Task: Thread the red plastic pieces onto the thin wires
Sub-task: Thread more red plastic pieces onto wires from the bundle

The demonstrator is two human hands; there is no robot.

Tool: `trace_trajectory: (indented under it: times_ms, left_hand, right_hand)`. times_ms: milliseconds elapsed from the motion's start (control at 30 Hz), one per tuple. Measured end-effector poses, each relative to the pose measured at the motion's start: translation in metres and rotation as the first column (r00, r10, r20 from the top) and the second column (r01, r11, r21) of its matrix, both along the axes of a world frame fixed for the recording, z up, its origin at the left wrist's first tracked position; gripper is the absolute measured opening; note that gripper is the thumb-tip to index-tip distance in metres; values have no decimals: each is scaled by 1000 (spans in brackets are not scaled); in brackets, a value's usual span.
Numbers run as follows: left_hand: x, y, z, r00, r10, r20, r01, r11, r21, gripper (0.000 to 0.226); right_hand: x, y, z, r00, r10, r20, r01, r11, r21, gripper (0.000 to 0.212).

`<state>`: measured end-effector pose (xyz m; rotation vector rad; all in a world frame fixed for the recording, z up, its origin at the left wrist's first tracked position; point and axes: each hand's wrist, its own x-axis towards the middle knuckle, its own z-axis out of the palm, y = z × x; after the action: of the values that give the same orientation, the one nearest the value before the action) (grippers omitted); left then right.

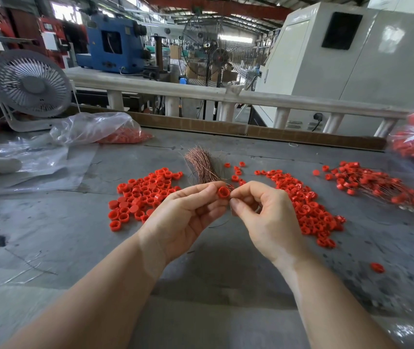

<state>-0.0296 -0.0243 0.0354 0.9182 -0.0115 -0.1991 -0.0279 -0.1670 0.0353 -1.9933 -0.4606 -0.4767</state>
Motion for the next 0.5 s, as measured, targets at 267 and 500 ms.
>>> trace_trajectory:
  times_ms: [267, 500]
  left_hand:
    - [0, 1, -1, 1000, 0, -22, -1, 999, -32, 17]
    - [0, 0, 0, 1000, 4, -22, -5, 999, -45, 18]
  right_hand:
    - [0, 0, 0, 1000, 0, -2, 0, 1000, 4, 27]
    - [0, 0, 1, 1000, -12, -17, 12, 999, 30, 30]
